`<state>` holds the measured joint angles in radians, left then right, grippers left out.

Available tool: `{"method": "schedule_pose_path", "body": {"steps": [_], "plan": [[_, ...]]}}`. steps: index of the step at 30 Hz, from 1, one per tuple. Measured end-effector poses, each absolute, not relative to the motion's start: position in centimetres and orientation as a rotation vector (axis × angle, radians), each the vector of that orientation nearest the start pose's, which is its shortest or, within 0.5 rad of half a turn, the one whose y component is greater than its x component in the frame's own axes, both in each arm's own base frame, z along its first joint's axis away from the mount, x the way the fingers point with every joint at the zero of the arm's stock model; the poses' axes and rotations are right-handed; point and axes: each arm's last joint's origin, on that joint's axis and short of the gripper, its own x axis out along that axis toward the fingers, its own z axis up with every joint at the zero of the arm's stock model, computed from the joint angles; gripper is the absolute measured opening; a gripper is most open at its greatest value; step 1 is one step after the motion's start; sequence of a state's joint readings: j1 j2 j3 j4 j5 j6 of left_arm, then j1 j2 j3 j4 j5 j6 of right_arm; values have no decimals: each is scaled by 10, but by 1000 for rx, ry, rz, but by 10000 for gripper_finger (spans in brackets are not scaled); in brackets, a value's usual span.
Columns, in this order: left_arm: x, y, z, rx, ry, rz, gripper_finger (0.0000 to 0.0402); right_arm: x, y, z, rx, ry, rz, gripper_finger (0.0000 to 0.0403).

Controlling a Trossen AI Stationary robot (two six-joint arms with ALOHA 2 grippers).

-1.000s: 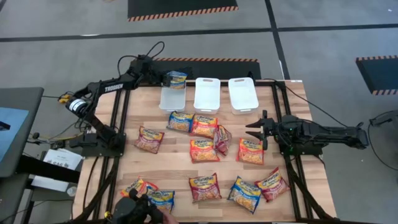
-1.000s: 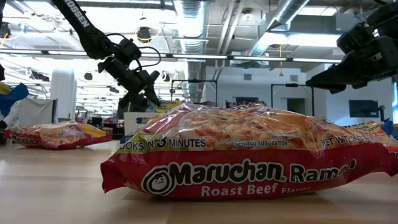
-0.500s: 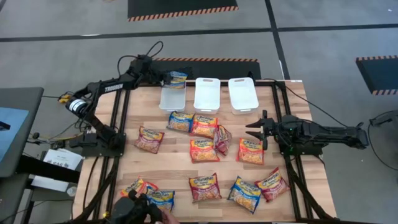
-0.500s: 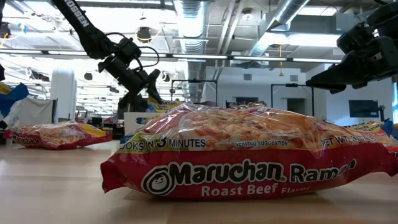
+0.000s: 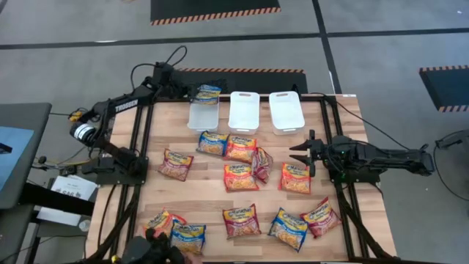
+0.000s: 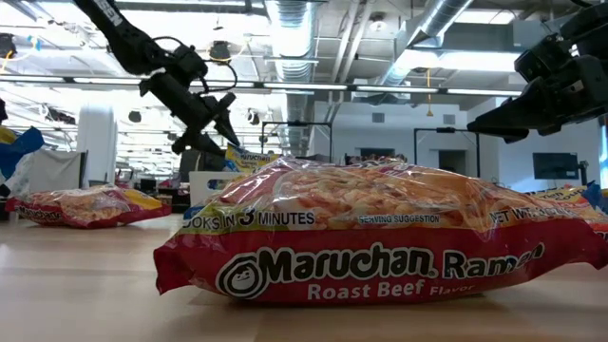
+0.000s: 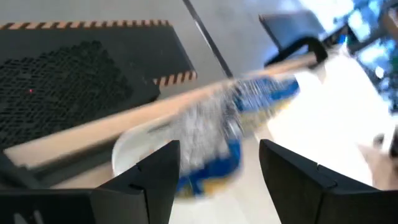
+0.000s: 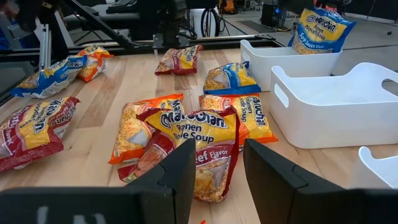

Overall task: Sort Maruchan noodles
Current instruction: Put the blue noodle pack into the left white bin

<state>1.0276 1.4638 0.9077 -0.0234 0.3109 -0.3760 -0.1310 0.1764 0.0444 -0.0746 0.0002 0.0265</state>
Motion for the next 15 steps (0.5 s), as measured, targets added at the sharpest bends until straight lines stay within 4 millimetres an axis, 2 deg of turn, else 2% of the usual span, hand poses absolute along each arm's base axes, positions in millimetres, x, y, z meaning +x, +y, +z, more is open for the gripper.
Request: {"method": "schedule_pose_path", "body": {"steps": [4,8,12,15], "plan": [[160,252,250,-574,381,890,208,105,-14,157,40,204,-134,159],[153,242,264,-527,386,913,208,105,-14,157,40,205,-133,159],[154,234,253,-533,527,924,208,105,-14,157,40,205,-133,159],[162,240,238,-557,568,918,208,105,-14,157,40,205,-133,159]]}}
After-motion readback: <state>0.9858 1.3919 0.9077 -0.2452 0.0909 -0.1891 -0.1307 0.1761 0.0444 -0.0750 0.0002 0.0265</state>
